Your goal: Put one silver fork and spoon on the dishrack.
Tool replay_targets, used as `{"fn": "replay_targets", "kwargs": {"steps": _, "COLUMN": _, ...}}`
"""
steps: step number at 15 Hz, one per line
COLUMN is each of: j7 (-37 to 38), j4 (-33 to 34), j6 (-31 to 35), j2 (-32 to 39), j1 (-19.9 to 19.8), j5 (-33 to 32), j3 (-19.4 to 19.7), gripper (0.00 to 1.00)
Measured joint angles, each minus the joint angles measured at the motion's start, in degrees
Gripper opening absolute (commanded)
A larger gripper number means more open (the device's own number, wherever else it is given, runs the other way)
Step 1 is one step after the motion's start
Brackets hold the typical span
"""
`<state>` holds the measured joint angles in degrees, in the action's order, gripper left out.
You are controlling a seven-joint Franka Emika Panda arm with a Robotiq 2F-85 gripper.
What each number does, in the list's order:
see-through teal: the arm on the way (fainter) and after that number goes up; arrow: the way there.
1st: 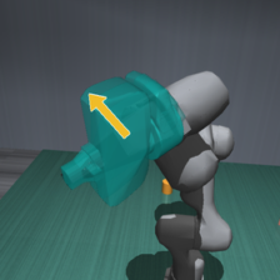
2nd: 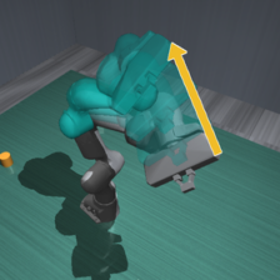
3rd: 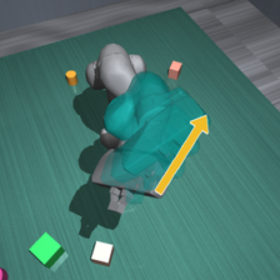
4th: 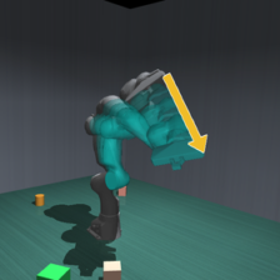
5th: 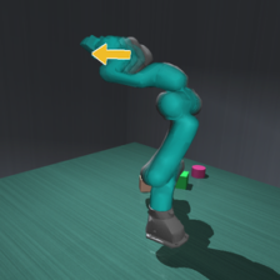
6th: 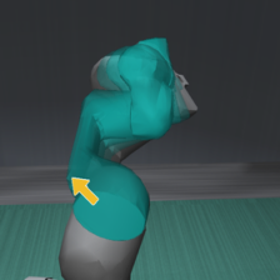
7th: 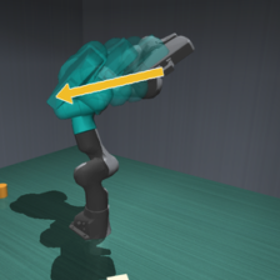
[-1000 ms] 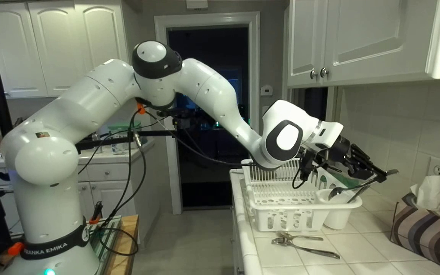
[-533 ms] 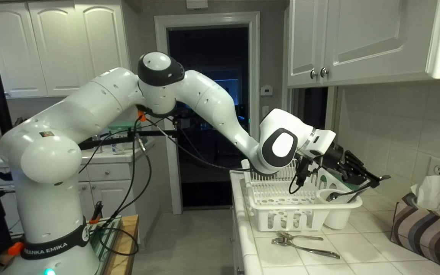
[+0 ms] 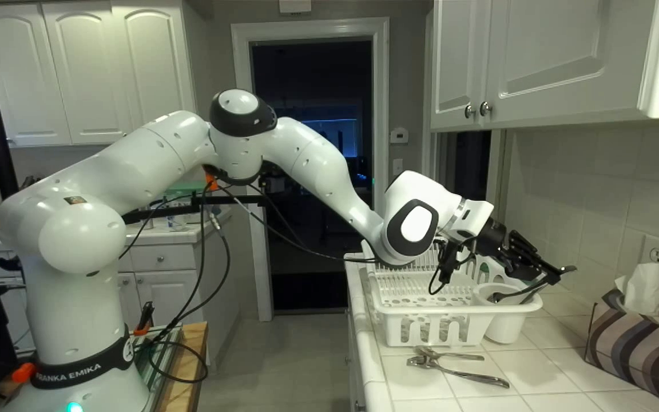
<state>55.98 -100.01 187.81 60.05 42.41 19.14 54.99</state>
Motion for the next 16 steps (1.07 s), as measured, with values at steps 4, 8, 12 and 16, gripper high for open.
{"fn": "replay_targets", "kwargs": {"steps": 4, "j7": -0.4, "j4": 0.0, "j6": 0.0, "j2": 1.2, "j1": 0.9, "j5": 1.3, "j3": 0.9, "gripper": 0.11}}
{"fn": "replay_targets", "kwargs": {"steps": 8, "j7": -0.5, "j4": 0.0, "j6": 0.0, "j2": 1.8, "j1": 1.3, "j5": 1.8, "j3": 1.3, "gripper": 0.05}}
{"fn": "replay_targets", "kwargs": {"steps": 12, "j7": -0.7, "j4": 0.0, "j6": 0.0, "j2": 2.7, "j1": 1.9, "j5": 2.3, "j3": 1.9, "gripper": 0.05}}
{"fn": "replay_targets", "kwargs": {"steps": 16, "j7": -1.0, "j4": 0.0, "j6": 0.0, "j2": 4.0, "j1": 2.8, "j5": 2.9, "j3": 2.7, "gripper": 0.05}}
